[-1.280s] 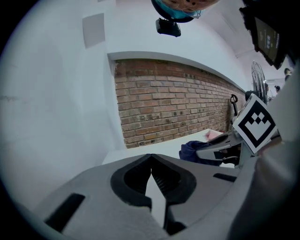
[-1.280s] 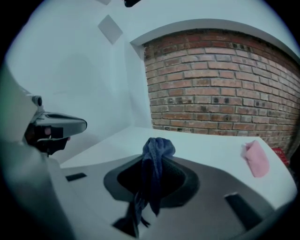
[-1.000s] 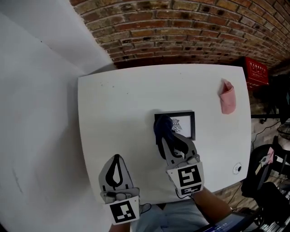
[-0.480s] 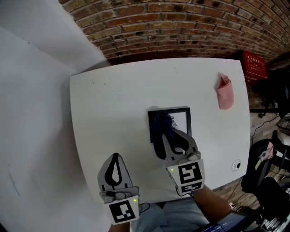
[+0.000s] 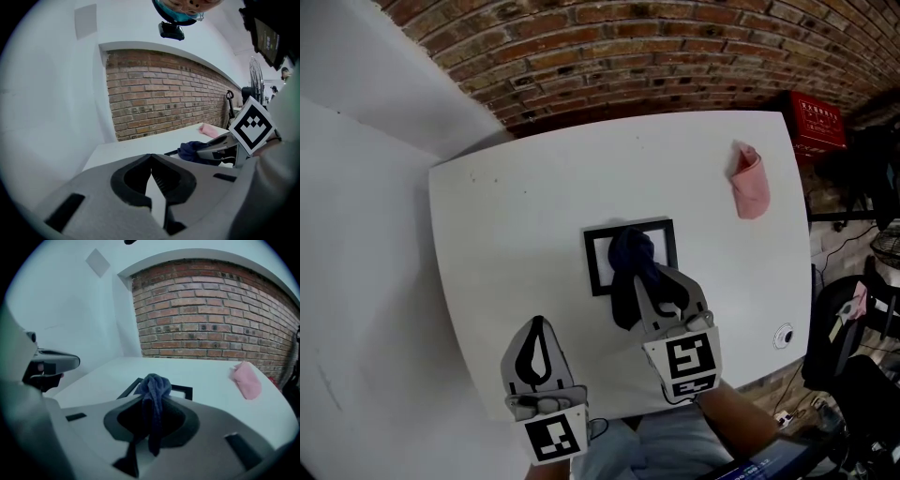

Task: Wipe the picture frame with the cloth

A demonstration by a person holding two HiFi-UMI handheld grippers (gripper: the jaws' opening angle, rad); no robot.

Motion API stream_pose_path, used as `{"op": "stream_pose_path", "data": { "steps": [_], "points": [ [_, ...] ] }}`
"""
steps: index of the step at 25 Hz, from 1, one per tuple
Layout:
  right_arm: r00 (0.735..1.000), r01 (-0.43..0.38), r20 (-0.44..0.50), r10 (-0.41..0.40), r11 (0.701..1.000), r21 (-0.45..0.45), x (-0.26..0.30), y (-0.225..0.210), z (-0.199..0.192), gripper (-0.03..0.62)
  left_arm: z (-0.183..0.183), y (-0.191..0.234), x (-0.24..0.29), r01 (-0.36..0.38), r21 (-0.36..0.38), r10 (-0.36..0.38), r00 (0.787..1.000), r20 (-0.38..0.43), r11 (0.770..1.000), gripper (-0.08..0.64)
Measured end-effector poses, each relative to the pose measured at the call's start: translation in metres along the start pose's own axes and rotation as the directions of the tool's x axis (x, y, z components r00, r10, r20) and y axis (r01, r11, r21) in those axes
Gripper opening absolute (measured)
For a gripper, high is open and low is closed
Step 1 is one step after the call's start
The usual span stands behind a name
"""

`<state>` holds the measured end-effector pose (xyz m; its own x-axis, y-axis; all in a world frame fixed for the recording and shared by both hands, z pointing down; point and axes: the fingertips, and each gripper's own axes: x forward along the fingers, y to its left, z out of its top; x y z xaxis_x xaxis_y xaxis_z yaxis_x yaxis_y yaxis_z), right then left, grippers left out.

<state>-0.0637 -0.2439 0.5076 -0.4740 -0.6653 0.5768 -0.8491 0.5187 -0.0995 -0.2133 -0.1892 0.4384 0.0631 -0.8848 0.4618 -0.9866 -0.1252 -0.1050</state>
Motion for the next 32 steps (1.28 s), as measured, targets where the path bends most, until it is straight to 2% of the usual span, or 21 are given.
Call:
{"op": "stream_pose_path", "data": {
  "steps": [14,20,32],
  "points": [
    [0.998,0.061,0.01,-0.061,0.998,0.029,-0.031,-0.043,-0.013,0.077,0.015,-0.048,0.003,0.051,0.041,-0.052,0.999,0.016,0.998,0.009],
    [0.996,0.091,0.012,-0.092,0.995,0.035,-0.054,-0.063,-0.018,0.075,0.028,-0.072,-0.002,0.071,0.059,-0.074,0.996,0.048,0.996,0.009],
    [0.982,0.146,0.125,-0.142,0.989,-0.019,-0.108,-0.078,0.038,0.077,0.087,-0.08,-0.035,0.048,0.061,-0.059,0.979,0.196,0.997,0.009]
  ]
}}
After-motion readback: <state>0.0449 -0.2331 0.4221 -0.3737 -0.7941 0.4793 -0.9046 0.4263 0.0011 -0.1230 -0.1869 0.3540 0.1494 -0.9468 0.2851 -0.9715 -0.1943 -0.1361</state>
